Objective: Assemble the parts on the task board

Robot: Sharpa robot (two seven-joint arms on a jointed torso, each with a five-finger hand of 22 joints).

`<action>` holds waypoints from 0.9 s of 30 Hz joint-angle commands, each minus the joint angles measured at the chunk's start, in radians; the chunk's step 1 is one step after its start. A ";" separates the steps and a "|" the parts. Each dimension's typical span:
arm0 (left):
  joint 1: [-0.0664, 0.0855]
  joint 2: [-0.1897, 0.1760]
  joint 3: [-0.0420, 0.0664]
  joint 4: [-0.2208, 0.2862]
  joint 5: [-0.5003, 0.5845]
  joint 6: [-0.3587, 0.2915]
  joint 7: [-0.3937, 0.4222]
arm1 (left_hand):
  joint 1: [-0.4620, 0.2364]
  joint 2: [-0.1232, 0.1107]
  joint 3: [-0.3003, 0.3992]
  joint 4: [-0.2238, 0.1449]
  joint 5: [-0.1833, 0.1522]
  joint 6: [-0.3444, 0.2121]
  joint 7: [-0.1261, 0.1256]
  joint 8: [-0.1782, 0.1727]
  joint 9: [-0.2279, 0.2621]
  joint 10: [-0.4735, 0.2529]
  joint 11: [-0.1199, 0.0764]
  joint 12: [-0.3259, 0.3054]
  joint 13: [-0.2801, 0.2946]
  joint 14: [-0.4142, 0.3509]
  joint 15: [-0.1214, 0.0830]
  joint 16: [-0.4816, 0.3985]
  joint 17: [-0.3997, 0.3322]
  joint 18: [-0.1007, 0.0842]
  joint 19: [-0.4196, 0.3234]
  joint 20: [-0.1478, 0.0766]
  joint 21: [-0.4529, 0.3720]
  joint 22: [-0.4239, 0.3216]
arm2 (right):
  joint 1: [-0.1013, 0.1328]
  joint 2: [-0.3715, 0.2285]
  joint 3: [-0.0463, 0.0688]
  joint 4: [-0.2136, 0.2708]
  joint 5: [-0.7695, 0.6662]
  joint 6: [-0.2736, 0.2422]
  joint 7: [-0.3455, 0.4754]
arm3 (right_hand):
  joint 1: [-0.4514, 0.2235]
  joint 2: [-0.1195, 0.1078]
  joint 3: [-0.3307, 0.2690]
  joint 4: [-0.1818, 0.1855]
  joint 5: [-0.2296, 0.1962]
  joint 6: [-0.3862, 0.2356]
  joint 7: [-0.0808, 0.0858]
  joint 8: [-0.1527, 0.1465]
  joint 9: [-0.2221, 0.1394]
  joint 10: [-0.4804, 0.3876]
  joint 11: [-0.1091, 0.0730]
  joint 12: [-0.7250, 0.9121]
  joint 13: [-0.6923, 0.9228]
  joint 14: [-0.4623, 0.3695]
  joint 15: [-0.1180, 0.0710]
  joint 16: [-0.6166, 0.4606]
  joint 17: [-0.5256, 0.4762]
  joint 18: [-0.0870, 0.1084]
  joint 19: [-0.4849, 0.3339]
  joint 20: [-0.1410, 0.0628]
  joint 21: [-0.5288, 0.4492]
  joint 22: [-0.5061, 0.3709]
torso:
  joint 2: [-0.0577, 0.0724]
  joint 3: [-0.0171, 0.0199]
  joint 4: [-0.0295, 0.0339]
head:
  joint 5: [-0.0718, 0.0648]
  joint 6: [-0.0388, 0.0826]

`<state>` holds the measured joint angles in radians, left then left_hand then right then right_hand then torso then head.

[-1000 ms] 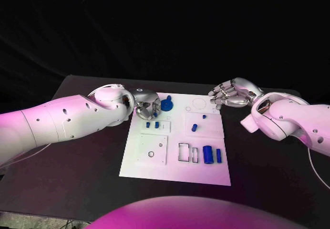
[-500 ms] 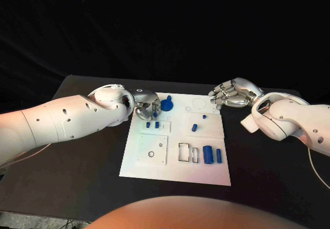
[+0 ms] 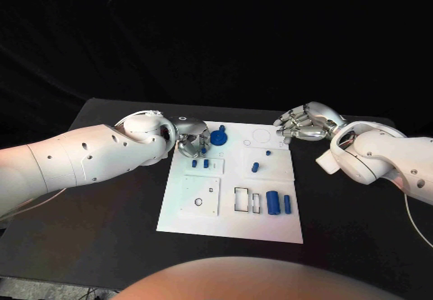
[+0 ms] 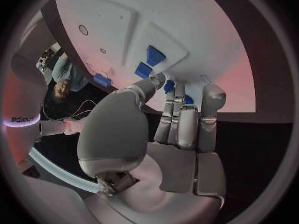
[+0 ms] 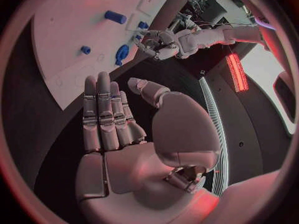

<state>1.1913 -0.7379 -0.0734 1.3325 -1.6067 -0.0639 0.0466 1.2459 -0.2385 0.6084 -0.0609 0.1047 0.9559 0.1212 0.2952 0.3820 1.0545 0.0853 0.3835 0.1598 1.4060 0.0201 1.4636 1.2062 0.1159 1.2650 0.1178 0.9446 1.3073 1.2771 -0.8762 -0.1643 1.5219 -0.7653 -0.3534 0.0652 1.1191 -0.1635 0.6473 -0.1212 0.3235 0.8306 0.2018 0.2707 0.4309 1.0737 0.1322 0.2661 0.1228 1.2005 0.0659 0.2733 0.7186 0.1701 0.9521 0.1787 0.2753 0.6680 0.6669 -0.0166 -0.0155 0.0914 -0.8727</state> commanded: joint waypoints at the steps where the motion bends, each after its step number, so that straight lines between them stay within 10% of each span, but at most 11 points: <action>1: 0.000 0.000 0.000 0.002 0.004 -0.003 -0.002 | -0.005 0.000 -0.007 -0.001 0.006 -0.007 0.000 -0.004 0.002 -0.010 0.003 -0.005 0.002 -0.006 0.002 -0.006 -0.005 0.001 -0.007 0.004 -0.007 0.103 | -0.001 0.001 0.000 0.000 -0.003 0.009 0.008 | 0.001 -0.008 -0.002 0.006 0.007 -0.006 -0.003 0.004 0.001 -0.006 -0.001 0.005 -0.001 0.009 0.000 -0.001 0.001 0.012 0.005 0.000 -0.003 -0.001 | 0.000 -0.0001 -0.0003 | 0.001 0.000; 27: 0.000 -0.002 0.000 0.000 0.014 -0.018 -0.003 | 0.002 0.000 -0.024 0.002 0.004 -0.086 -0.014 -0.049 -0.009 -0.066 0.023 0.001 0.016 -0.032 0.019 -0.012 -0.047 0.004 -0.013 0.023 -0.011 0.101 | -0.002 0.001 0.000 -0.001 -0.003 0.010 0.007 | 0.001 -0.008 -0.002 0.006 0.007 -0.006 -0.003 0.004 0.001 -0.006 -0.001 0.005 -0.001 0.009 0.000 -0.001 0.001 0.012 0.005 0.000 -0.003 -0.001 | 0.000 0.0003 -0.0009 | 0.001 0.000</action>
<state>1.1911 -0.7411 -0.0734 1.3314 -1.6024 -0.0718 0.0427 1.2459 -0.2385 0.5916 -0.0605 0.1047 0.8774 0.1070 0.2489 0.3748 0.9952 0.1090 0.3802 0.1747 1.3808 0.0380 1.4558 1.1600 0.1160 1.2490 0.1340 0.9361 1.3073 1.2759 -0.8759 -0.1643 1.5206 -0.7652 -0.3533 0.0651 1.1190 -0.1635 0.6473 -0.1213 0.3235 0.8306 0.2017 0.2707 0.4306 1.0737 0.1322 0.2661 0.1229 1.2005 0.0659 0.2733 0.7181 0.1702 0.9519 0.1787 0.2754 0.6681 0.6668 -0.0162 -0.0157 0.0929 -0.8727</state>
